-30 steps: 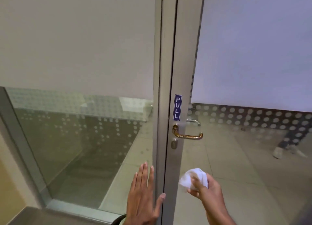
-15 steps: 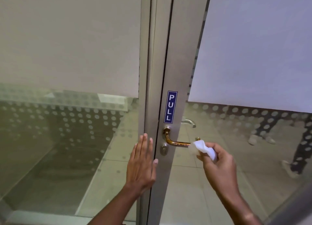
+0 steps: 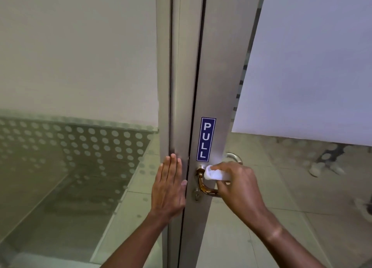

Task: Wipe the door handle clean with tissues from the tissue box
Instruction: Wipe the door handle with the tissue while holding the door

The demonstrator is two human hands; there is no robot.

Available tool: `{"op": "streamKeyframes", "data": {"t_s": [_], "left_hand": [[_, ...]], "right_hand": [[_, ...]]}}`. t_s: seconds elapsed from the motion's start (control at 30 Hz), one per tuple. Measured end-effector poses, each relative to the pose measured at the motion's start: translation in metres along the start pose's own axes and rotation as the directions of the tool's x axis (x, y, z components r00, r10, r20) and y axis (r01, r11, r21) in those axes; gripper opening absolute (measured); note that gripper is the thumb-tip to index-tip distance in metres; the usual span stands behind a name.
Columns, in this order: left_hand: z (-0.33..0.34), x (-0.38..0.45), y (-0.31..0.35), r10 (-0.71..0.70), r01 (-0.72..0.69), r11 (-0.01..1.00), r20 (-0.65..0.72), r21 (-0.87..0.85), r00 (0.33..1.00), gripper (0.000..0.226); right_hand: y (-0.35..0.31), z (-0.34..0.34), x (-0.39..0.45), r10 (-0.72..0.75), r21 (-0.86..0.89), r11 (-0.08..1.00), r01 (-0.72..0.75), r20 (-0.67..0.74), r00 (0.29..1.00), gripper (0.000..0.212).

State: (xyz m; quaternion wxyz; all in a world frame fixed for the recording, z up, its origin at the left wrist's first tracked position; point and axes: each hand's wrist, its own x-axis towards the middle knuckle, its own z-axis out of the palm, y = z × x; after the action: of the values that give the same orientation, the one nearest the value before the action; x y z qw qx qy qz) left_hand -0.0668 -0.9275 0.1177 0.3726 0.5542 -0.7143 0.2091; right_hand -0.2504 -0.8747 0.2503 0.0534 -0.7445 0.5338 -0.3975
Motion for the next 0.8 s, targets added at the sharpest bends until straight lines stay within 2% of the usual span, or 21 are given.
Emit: {"op": "streamKeyframes", "data": {"t_s": [0.07, 0.17, 0.23, 0.33, 0.43, 0.53, 0.63, 0.67, 0.73, 0.8], "left_hand": [[0.005, 0.001, -0.003, 0.025, -0.024, 1.000, -0.044, 0.014, 0.999, 0.074], [0.014, 0.002, -0.010, 0.066, -0.063, 0.998, -0.088, 0.029, 0.994, 0.061], [0.021, 0.003, -0.015, 0.086, -0.083, 0.996, -0.108, 0.028, 0.990, 0.060], [0.027, 0.004, -0.020, 0.115, -0.112, 0.993, -0.135, 0.036, 0.984, 0.060], [0.032, 0.006, -0.022, 0.130, -0.127, 0.992, -0.163, 0.028, 0.978, 0.060], [0.036, 0.007, -0.023, 0.138, -0.131, 0.990, -0.192, 0.050, 0.972, 0.063], [0.036, 0.007, -0.023, 0.152, -0.143, 0.988, -0.213, 0.058, 0.965, 0.076], [0.037, 0.007, -0.024, 0.155, -0.145, 0.988, -0.222, 0.060, 0.963, 0.073], [0.039, 0.007, -0.025, 0.152, -0.142, 0.988, -0.232, 0.059, 0.961, 0.067], [0.039, 0.008, -0.026, 0.154, -0.143, 0.988, -0.235, 0.061, 0.960, 0.063]], "right_hand": [[-0.004, 0.011, 0.004, 0.018, -0.083, 0.997, -0.013, 0.062, 0.998, 0.008], [-0.009, 0.026, 0.009, 0.041, -0.235, 0.972, 0.002, 0.176, 0.984, 0.016], [-0.014, 0.036, 0.012, 0.062, -0.328, 0.945, 0.023, 0.248, 0.967, 0.020], [-0.019, 0.046, 0.013, 0.091, -0.361, 0.932, 0.033, 0.320, 0.943, 0.025], [-0.023, 0.049, 0.011, 0.075, -0.372, 0.927, 0.057, 0.330, 0.941, 0.026], [-0.030, 0.049, 0.009, 0.070, -0.401, 0.914, 0.066, 0.315, 0.947, 0.037], [-0.037, 0.051, 0.010, 0.063, -0.360, 0.932, 0.049, 0.293, 0.954, 0.054], [-0.038, 0.052, 0.011, 0.071, -0.372, 0.927, 0.048, 0.300, 0.951, 0.053], [-0.040, 0.054, 0.013, 0.076, -0.446, 0.891, 0.081, 0.324, 0.943, 0.037], [-0.042, 0.059, 0.015, 0.171, -0.546, 0.835, 0.068, 0.374, 0.911, 0.022]]}}
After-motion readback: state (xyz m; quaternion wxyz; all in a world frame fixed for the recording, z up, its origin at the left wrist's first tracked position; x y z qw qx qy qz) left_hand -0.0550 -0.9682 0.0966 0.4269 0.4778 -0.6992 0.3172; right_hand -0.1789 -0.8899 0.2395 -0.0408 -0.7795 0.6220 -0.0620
